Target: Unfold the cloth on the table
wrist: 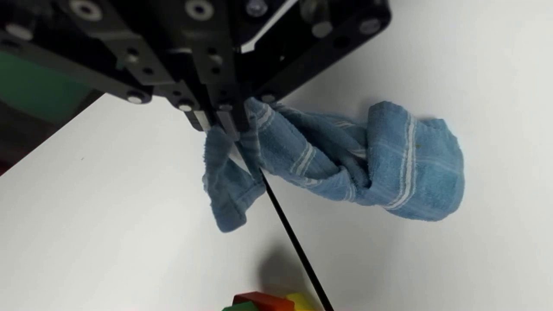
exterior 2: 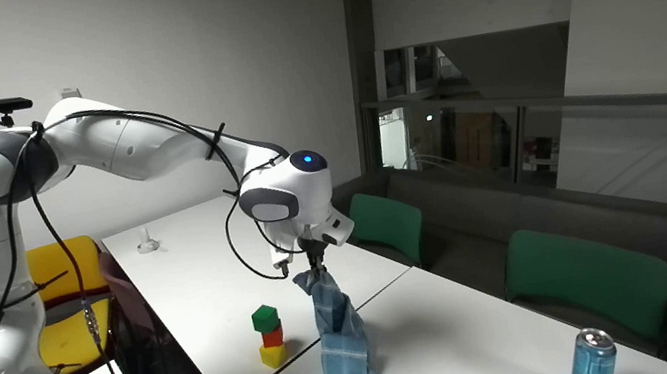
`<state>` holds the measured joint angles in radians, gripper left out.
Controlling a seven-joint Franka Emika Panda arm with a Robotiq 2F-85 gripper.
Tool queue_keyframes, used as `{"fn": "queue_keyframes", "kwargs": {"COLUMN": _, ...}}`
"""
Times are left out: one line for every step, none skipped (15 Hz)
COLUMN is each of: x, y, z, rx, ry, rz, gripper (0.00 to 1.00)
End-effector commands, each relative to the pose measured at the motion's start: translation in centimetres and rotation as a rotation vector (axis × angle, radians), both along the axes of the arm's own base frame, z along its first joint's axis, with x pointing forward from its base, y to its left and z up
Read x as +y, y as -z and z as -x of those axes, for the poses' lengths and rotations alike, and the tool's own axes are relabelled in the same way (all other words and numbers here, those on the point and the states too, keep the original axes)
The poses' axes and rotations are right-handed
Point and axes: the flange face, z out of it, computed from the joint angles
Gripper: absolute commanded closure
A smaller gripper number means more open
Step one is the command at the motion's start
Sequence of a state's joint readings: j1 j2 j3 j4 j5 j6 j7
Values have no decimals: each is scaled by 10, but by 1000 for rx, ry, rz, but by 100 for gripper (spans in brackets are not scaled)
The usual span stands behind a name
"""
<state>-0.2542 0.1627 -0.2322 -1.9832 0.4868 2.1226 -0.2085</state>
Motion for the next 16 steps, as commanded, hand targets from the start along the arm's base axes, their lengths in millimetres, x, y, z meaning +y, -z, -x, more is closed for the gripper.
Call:
{"fn": "queue_keyframes", "kwargs": {"x": 12, "y": -18, "z": 17, "rx": 39, "ry": 60, "rz": 49, "gripper": 99}}
{"fn": "queue_keyframes", "kwargs": {"x": 10, "y": -21, "z": 15, "rx": 1, "ry": 186, "rz": 98, "gripper": 99}}
{"fn": "queue_keyframes", "kwargs": {"x": 8, "y": -22, "z": 16, "rx": -11, "ry": 227, "rz": 106, "gripper": 99}}
{"fn": "queue_keyframes", "kwargs": {"x": 8, "y": -25, "z": 17, "rx": -22, "ry": 278, "rz": 127, "gripper": 99}}
{"fn": "queue_keyframes", "kwargs": {"x": 7, "y": -25, "z": 18, "rx": -37, "ry": 325, "rz": 148, "gripper": 99}}
{"fn": "queue_keyframes", "kwargs": {"x": 4, "y": -25, "z": 18, "rx": -49, "ry": 373, "rz": 171, "gripper": 99}}
{"fn": "queue_keyframes", "kwargs": {"x": 1, "y": -25, "z": 18, "rx": -57, "ry": 420, "rz": 196, "gripper": 99}}
{"fn": "queue_keyframes", "kwargs": {"x": -2, "y": -22, "z": 18, "rx": -56, "ry": 464, "rz": 229, "gripper": 99}}
{"fn": "queue_keyframes", "kwargs": {"x": -4, "y": -20, "z": 19, "rx": -53, "ry": 508, "rz": 260, "gripper": 99}}
{"fn": "queue_keyframes", "kwargs": {"x": -7, "y": -16, "z": 20, "rx": -39, "ry": 548, "rz": 297, "gripper": 99}}
{"fn": "queue_keyframes", "kwargs": {"x": -7, "y": -14, "z": 21, "rx": -7, "ry": 567, "rz": 322, "gripper": 99}}
{"fn": "queue_keyframes", "kwargs": {"x": -6, "y": -13, "z": 24, "rx": 23, "ry": 549, "rz": 313, "gripper": 99}}
{"fn": "queue_keyframes", "kwargs": {"x": -2, "y": -14, "z": 25, "rx": 32, "ry": 509, "rz": 273, "gripper": 99}}
{"fn": "queue_keyframes", "kwargs": {"x": 0, "y": -14, "z": 27, "rx": 32, "ry": 493, "rz": 249, "gripper": 99}}
{"fn": "queue_keyframes", "kwargs": {"x": 0, "y": -14, "z": 28, "rx": 34, "ry": 480, "rz": 228, "gripper": 99}}
{"fn": "queue_keyframes", "kwargs": {"x": 1, "y": -14, "z": 28, "rx": 37, "ry": 464, "rz": 206, "gripper": 99}}
